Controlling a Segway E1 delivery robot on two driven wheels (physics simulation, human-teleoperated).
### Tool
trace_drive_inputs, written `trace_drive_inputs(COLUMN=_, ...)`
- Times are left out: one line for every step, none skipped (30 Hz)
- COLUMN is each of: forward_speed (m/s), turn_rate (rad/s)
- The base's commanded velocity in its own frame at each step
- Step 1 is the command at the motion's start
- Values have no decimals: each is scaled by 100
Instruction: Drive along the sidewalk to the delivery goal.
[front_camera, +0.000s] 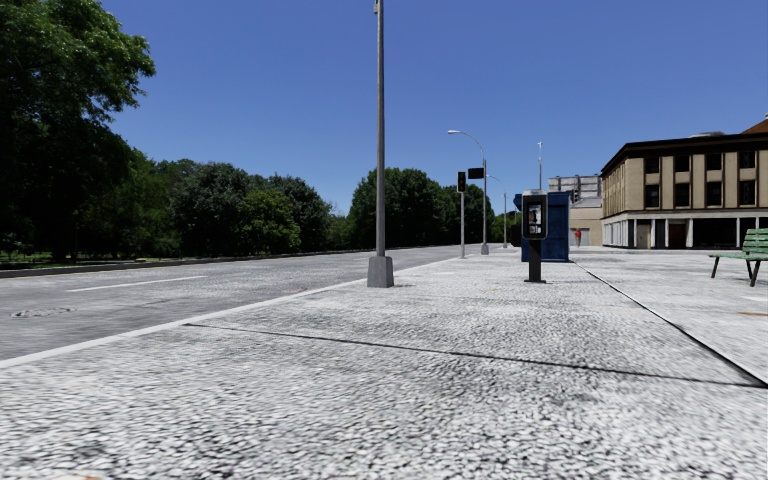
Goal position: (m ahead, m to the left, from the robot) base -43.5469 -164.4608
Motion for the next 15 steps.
trace_drive_inputs(forward_speed=0, turn_rate=0)
trace_drive_inputs(forward_speed=0, turn_rate=0)
trace_drive_inputs(forward_speed=0, turn_rate=0)
trace_drive_inputs(forward_speed=0, turn_rate=0)
trace_drive_inputs(forward_speed=0, turn_rate=0)
trace_drive_inputs(forward_speed=0, turn_rate=0)
trace_drive_inputs(forward_speed=0, turn_rate=0)
trace_drive_inputs(forward_speed=0, turn_rate=0)
trace_drive_inputs(forward_speed=0, turn_rate=0)
trace_drive_inputs(forward_speed=0, turn_rate=0)
trace_drive_inputs(forward_speed=0, turn_rate=0)
trace_drive_inputs(forward_speed=0, turn_rate=0)
trace_drive_inputs(forward_speed=0, turn_rate=0)
trace_drive_inputs(forward_speed=0, turn_rate=0)
trace_drive_inputs(forward_speed=0, turn_rate=0)
